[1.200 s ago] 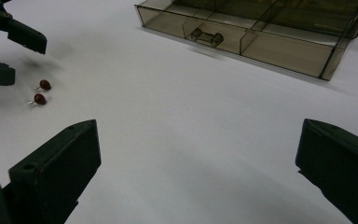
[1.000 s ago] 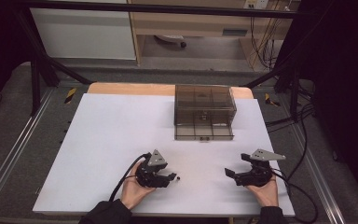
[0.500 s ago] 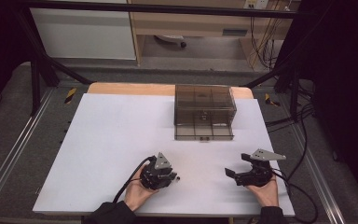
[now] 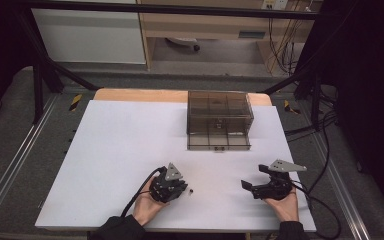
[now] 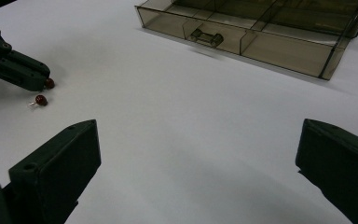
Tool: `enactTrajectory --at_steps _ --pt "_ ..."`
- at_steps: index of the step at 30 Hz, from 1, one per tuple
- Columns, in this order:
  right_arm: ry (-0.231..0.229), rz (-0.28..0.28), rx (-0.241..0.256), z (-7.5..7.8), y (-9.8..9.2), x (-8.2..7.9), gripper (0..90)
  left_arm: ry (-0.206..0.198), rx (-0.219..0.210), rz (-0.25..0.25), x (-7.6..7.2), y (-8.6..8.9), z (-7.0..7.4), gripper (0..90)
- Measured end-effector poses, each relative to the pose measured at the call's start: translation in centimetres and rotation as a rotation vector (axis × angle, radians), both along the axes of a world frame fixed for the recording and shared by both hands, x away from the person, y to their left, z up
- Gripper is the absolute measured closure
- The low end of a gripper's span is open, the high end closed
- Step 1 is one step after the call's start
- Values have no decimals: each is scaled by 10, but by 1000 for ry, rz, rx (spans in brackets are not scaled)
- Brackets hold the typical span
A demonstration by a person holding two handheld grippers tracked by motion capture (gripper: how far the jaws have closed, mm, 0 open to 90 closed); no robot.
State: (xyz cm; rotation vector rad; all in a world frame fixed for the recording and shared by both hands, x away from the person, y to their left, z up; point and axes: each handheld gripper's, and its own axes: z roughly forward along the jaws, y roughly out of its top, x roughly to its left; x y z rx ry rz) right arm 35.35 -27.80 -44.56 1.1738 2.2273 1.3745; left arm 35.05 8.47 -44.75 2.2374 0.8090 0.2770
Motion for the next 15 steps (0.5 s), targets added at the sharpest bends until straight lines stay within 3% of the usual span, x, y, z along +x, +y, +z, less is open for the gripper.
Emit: enactTrajectory --at_steps 15 --pt "3 1 -1 0 0 0 5 -19 -9 -2 8 2 17 819"
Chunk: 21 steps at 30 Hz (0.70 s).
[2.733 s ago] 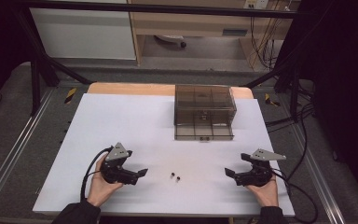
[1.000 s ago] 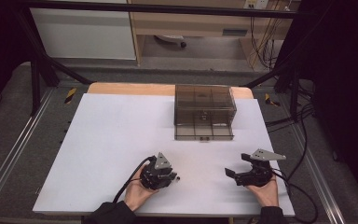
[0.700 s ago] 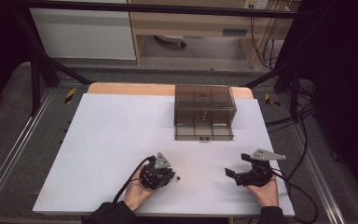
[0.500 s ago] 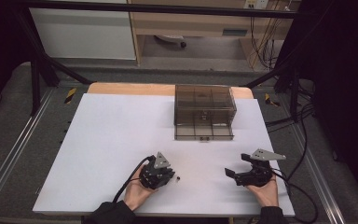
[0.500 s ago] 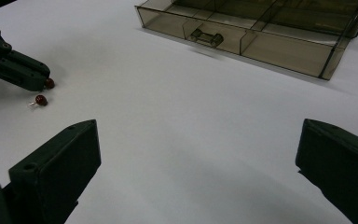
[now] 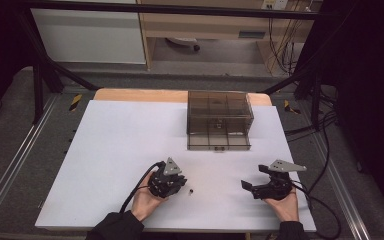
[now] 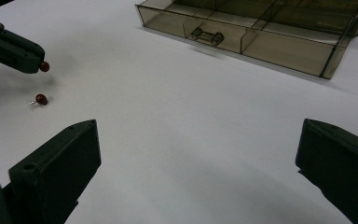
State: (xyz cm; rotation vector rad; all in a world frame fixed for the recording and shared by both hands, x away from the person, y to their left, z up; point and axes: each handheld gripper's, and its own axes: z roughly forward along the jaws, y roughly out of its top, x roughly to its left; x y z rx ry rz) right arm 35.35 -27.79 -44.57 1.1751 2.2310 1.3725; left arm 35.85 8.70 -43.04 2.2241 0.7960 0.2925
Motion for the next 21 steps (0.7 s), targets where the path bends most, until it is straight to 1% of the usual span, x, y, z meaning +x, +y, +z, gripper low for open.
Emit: enactTrajectory --at_steps 15,21 --pt "1 2 -2 0 0 0 4 -6 -3 -5 18 -8 15 820" --pt "1 1 -2 0 0 0 4 -19 3 -3 28 -11 20 819"
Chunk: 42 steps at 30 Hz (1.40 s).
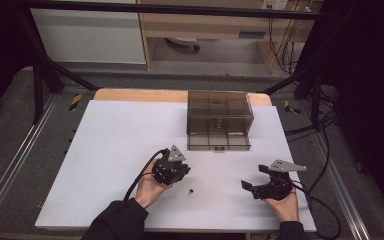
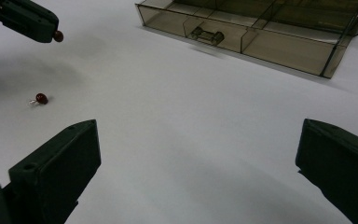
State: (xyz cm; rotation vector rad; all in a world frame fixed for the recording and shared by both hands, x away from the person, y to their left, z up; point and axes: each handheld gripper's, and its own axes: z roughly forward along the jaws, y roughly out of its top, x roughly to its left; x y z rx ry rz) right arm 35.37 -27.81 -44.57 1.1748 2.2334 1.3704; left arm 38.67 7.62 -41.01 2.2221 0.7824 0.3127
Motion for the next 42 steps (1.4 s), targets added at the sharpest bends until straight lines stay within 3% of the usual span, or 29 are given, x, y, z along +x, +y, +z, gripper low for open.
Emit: enactTrajectory --at_steps 8,15,25,31,42 --pt "2 0 -1 0 0 0 4 -9 13 11 14 -3 6 820" --pt "4 2 -2 0 0 0 5 -7 -5 40 31 -5 14 819" --pt "9 4 -5 0 0 0 4 -18 1 61 50 -11 21 820" --pt "9 3 -5 0 0 0 4 -27 18 70 60 -19 20 819" --pt "8 5 -8 -1 1 0 5 -22 12 102 79 -27 14 819"
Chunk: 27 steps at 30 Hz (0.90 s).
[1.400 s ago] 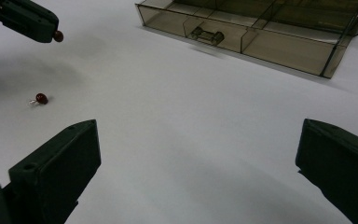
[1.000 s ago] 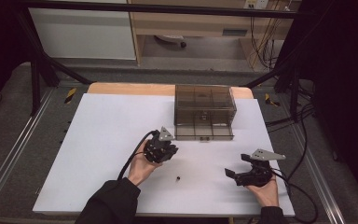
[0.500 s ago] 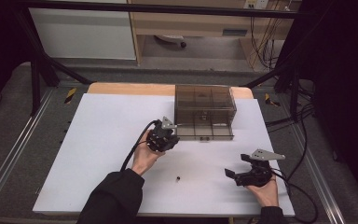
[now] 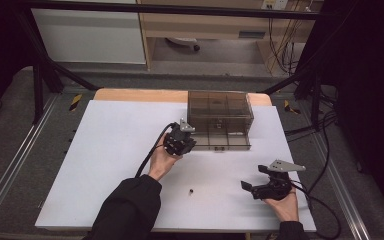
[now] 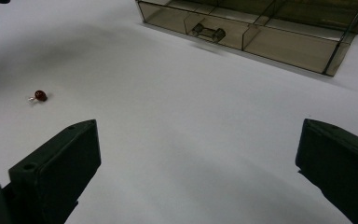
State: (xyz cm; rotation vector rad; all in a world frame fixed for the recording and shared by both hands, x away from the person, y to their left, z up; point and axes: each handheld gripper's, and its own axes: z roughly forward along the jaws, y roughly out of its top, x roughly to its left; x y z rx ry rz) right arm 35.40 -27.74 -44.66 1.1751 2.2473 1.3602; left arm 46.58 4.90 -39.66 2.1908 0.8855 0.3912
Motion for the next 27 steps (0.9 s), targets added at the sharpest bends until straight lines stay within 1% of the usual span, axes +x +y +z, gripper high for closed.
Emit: enactTrajectory --at_steps 13,16,18,22,24,27 --pt "-1 1 0 0 0 0 5 -28 12 20 17 -12 -7 816" --pt "1 -2 4 0 -1 0 5 -23 6 35 23 -11 -11 816" --pt "0 0 4 0 -1 0 4 -13 5 46 28 -9 -14 815" --pt "1 -1 6 0 -1 0 5 -12 -1 57 32 -8 -19 814" --pt "1 -1 5 0 -1 0 5 -13 -5 48 33 -9 -21 813" --pt "1 0 5 0 -1 0 5 -17 2 38 33 -12 -24 812"
